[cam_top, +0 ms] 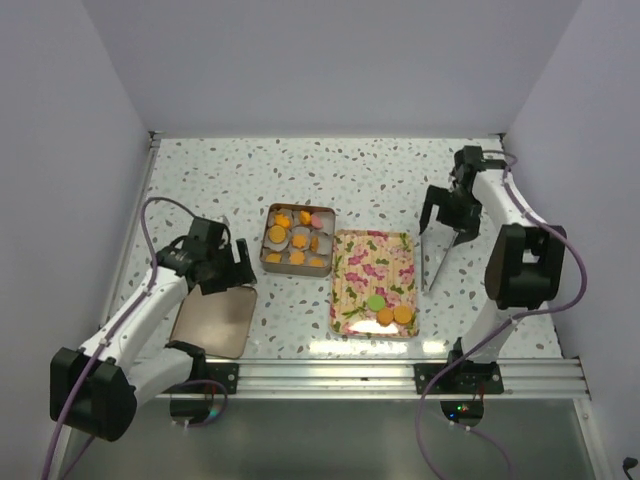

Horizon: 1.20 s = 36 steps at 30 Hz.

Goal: Pack the cookies

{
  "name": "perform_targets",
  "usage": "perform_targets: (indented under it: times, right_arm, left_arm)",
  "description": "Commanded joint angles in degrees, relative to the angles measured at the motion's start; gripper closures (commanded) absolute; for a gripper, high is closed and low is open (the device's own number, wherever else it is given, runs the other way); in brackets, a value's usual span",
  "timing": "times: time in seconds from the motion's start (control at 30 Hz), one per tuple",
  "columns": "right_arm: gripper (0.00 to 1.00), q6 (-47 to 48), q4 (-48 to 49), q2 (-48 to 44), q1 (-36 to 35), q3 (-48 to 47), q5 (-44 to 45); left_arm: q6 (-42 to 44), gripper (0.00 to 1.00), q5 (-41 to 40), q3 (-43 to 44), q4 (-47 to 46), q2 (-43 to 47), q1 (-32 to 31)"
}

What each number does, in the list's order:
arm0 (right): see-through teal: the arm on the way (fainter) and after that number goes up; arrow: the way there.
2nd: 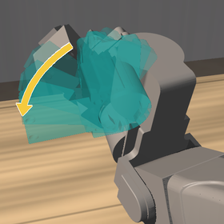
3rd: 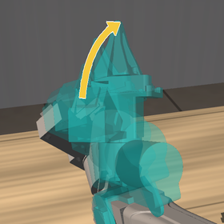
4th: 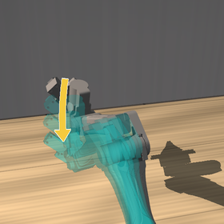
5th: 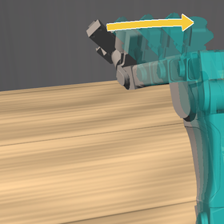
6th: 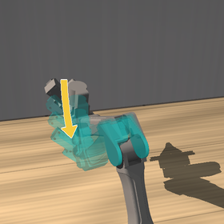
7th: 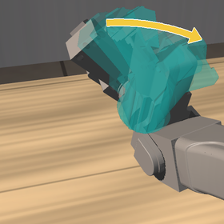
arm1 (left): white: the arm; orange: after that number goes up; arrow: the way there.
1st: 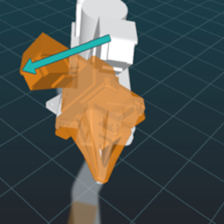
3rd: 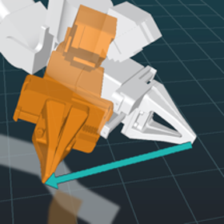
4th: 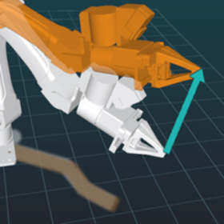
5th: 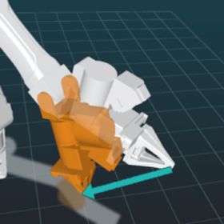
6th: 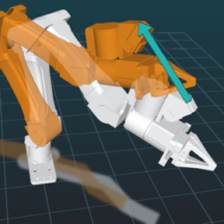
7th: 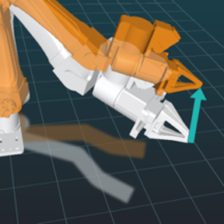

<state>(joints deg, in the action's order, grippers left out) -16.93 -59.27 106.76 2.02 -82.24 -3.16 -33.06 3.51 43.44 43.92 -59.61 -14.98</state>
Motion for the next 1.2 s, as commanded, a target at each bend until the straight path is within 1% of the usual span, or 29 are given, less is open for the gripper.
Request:
perform_targets:
  times: [0.0,0.03,0.17,0.2,0.27,0.4,0.47,0.57,0.67,0.7,0.77,0.8,0.83,0.87,0.9,1.0,1.13,1.17]
  right_arm:
    - [0.01,-0.8,-3.0,-9.5,-1.6,-4.4,-3.4]
    - [0.01,-1.3,-3.0,-12.1,-3.5,-4.2,-5.2]
    - [0.01,-3.5,-3.3,-17.4,-7.5,-2.7,-7.0]
    - [0.01,-3.7,-3.6,-18.1,-8.3,-1.8,-7.3]
    - [0.01,-4.3,-3.5,-19.6,-9.7,-0.8,-8.4]
    - [0.01,-3.3,-3.9,-23.1,-10.1,2.3,-9.9]
    - [0.01,-2.0,-4.5,-24.0,-10.0,2.9,-9.1]
    - [0.01,-0.7,-5.4,-25.5,-10.1,3.8,-8.1]
    - [0.01,0.0,-6.0,-26.3,-10.1,3.9,-7.8]
    - [0.01,0.1,-6.1,-26.4,-10.0,3.8,-7.8]
    - [0.01,0.4,-6.3,-26.6,-10.0,3.8,-7.7]
    - [0.01,0.5,-6.5,-26.5,-10.0,3.7,-7.7]
    - [0.01,0.5,-6.5,-26.5,-10.1,3.6,-7.7]
    - [0.01,0.7,-6.7,-26.4,-10.1,3.5,-7.7]
    - [0.01,0.8,-6.7,-26.4,-10.1,3.5,-7.7]
    - [0.01,1.0,-6.7,-26.5,-10.0,3.7,-7.7]
    - [0.01,1.2,-6.7,-26.6,-10.1,3.8,-8.1]
    - [0.01,1.0,-6.4,-26.7,-10.0,3.8,-8.5]
  left_arm:
    - [-3.4,0.16,0.2,-1.8,-2.9,-1.2,-3.9]
    - [-4.1,0.16,-0.4,-2.0,-3.1,-1.8,-4.9]
    - [-8.2,0.18,-3.3,-2.4,-2.5,-4.4,-9.4]
    - [-9.6,0.18,-5.0,-2.6,-2.6,-5.6,-11.2]
    - [-11.1,0.18,-6.7,-3.4,-2.8,-6.8,-12.8]
    - [-15.4,0.21,-9.1,-5.3,-3.6,-9.8,-15.9]
    - [-16.1,0.21,-9.8,-6.6,-4.1,-10.3,-16.2]
    - [-16.9,0.24,-9.7,-8.8,-5.6,-11.1,-16.7]
    - [-16.9,0.33,-8.7,-10.9,-7.5,-11.6,-16.7]
    - [-16.9,0.39,-8.4,-11.4,-8.3,-11.7,-16.9]
    - [-17.0,0.45,-7.7,-12.8,-9.1,-11.8,-17.2]
    - [-17.2,0.50,-7.7,-13.3,-9.5,-11.9,-17.5]
    - [-17.3,0.52,-7.6,-14.3,-10.1,-12.0,-17.7]
    - [-17.4,0.56,-7.2,-14.7,-10.4,-12.4,-18.1]
    - [-17.3,0.59,-6.9,-15.0,-11.5,-12.6,-18.4]
    - [-17.7,0.63,-7.3,-15.8,-12.4,-14.6,-19.6]
    - [-18.3,0.68,-9.0,-15.0,-11.6,-16.7,-20.6]
    - [-18.4,0.73,-9.2,-14.9,-11.5,-17.0,-20.6]
